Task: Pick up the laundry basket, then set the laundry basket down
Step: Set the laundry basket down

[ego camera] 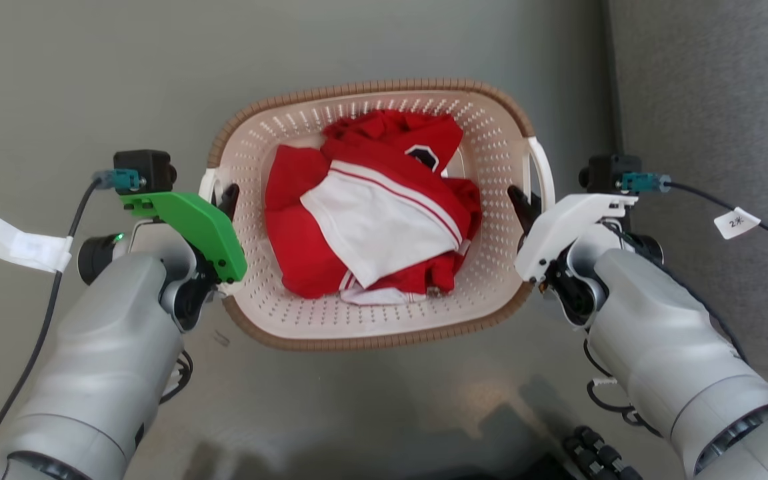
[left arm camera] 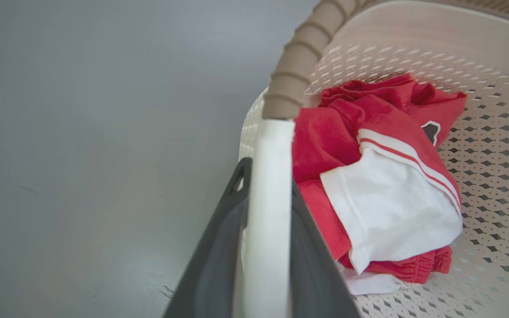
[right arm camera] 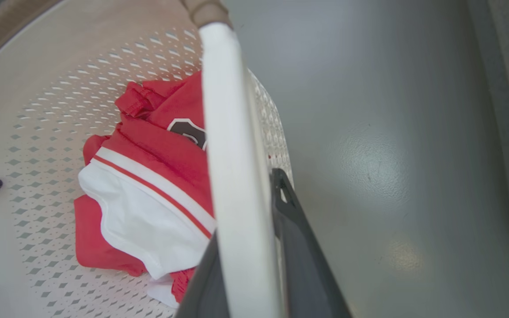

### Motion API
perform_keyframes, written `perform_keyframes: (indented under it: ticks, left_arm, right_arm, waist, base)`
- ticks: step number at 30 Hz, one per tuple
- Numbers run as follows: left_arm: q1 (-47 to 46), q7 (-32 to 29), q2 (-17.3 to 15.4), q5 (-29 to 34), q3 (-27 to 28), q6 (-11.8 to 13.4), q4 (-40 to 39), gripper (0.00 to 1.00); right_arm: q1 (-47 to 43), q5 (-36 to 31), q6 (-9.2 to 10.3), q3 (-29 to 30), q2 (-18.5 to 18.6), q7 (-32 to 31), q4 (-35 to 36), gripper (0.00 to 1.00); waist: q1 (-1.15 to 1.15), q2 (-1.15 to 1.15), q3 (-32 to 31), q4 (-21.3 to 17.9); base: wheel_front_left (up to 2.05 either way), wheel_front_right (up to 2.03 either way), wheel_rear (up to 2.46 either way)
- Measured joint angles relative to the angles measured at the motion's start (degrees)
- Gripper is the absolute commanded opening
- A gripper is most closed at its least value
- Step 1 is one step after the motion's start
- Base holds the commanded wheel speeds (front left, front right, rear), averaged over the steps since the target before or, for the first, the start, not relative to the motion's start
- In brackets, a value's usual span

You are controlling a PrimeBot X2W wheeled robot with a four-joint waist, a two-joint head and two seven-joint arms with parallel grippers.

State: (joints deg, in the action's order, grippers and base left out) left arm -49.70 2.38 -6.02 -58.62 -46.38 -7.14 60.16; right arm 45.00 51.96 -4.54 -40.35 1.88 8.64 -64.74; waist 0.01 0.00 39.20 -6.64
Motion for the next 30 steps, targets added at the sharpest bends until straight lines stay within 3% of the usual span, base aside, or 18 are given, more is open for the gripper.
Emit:
perform_keyframes:
  ticks: [14, 30]
  left_arm:
    - [-3.20, 2.59, 0.05, 0.18, -0.22, 0.00, 0.81, 0.00]
    - [-4.38, 6.09, 0.66, 0.93, -0.85, -0.42, 3.83, 0.00]
  right_arm:
    - [2.46, 1.32, -0.51, -0.46, 0.21, 2.44, 0.36, 0.00]
    - [3.06, 2.26, -0.98, -2.27, 0.19, 3.77, 0.56, 0.00]
  waist:
    - [0.00, 0.00, 8.11, 1.26]
    - [-0.01, 0.00, 10.62, 2.11]
  base:
    - [0.00, 0.00, 0.00]
    - [0.00, 0.00, 0.00]
